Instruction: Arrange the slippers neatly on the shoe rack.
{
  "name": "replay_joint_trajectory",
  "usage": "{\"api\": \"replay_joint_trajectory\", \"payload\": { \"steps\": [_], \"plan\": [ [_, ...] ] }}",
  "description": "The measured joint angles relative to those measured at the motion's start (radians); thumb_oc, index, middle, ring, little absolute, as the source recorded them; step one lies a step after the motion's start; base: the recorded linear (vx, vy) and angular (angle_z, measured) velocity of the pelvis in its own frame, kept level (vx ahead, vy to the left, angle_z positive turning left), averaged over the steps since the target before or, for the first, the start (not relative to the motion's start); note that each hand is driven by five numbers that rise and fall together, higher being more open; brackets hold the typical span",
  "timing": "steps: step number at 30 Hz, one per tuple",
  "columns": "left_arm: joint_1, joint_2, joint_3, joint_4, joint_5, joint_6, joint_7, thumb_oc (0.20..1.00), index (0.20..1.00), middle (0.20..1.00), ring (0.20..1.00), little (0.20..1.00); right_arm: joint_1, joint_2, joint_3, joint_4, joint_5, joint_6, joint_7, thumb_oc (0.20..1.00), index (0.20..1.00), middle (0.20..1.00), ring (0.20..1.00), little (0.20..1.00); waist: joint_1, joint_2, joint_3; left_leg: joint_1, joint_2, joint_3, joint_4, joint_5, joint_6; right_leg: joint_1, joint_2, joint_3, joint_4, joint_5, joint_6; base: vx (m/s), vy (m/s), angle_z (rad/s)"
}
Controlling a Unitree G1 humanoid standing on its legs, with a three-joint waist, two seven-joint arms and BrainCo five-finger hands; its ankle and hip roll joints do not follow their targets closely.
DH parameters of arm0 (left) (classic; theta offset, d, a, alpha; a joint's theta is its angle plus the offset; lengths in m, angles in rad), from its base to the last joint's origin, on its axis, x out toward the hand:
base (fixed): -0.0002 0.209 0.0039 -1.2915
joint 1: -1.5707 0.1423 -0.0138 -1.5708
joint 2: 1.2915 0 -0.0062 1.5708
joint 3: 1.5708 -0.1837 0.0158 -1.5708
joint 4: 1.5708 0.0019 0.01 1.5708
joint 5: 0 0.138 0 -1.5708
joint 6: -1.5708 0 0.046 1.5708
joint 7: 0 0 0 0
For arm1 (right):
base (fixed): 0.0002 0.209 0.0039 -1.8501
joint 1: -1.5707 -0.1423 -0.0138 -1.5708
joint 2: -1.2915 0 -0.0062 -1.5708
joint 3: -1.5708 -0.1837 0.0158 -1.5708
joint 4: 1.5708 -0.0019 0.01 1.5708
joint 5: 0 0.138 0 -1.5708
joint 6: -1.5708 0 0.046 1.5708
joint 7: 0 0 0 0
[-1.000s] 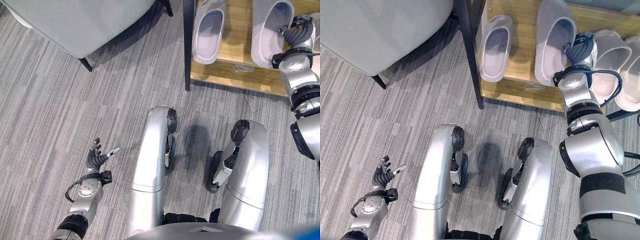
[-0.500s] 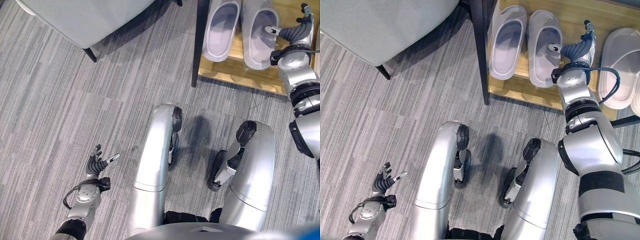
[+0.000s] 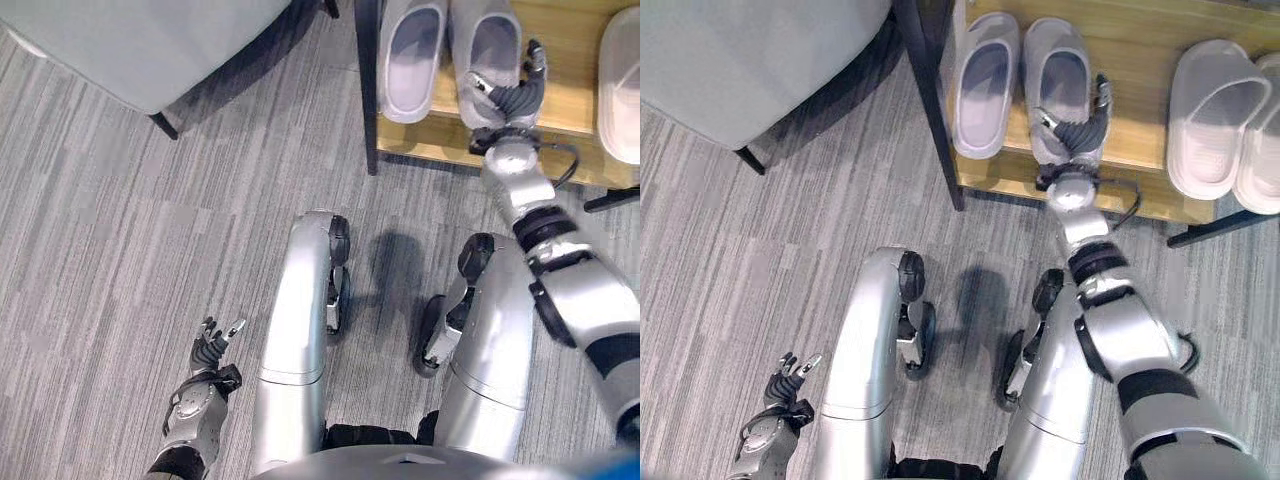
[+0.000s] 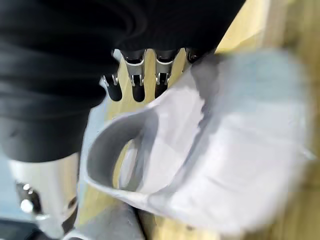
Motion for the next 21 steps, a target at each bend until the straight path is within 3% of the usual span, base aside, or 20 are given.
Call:
{"api": "replay_joint_trajectory", "payload": {
  "steps": [5,12,15,21],
  "plan": [
    [-0.005,-0.004,-0.006,0.091,0.016,0.025,-0.005,1.000,1.000,1.000,1.000,1.000,0.008,0.052,-0.066,-0.002,-0.014,-0.004,-0.042,1.000,1.000,1.000,1.000,1.000,-0.006,0.001,0.001,0.006,0.016,-0.001,0.020,-0.006,0.000,0.000,0.013,0.003,0.020,0.000,-0.002,-0.01,-0.007,-0.04],
    [-0.019,-0.017,0.001,0.118,0.030,0.036,-0.005,1.000,1.000,1.000,1.000,1.000,-0.034,0.073,-0.018,0.056,-0.012,-0.007,-0.040,1.000,1.000,1.000,1.000,1.000,-0.005,0.002,0.001,0.008,0.020,-0.003,0.030,-0.010,-0.010,-0.002,0.021,0.004,0.031,0.000,-0.002,0.00,-0.009,-0.02],
    [-0.024,-0.018,0.001,0.120,0.031,0.035,-0.003,1.000,1.000,1.000,1.000,1.000,-0.066,0.141,-0.015,0.081,0.009,-0.022,-0.040,1.000,1.000,1.000,1.000,1.000,-0.020,0.002,0.001,0.012,0.026,-0.003,0.030,-0.012,-0.012,-0.002,0.023,0.004,0.031,0.000,-0.003,0.00,-0.008,-0.02],
    [-0.086,-0.019,-0.010,0.132,0.033,0.038,0.006,1.000,1.000,1.000,1.000,1.000,-0.066,0.190,0.009,0.066,0.027,-0.036,-0.037,1.000,1.000,1.000,1.000,1.000,-0.023,0.008,0.004,0.022,0.030,-0.004,0.030,-0.014,-0.015,0.001,0.025,0.004,0.033,0.000,-0.005,0.00,-0.002,-0.01]
  ]
}}
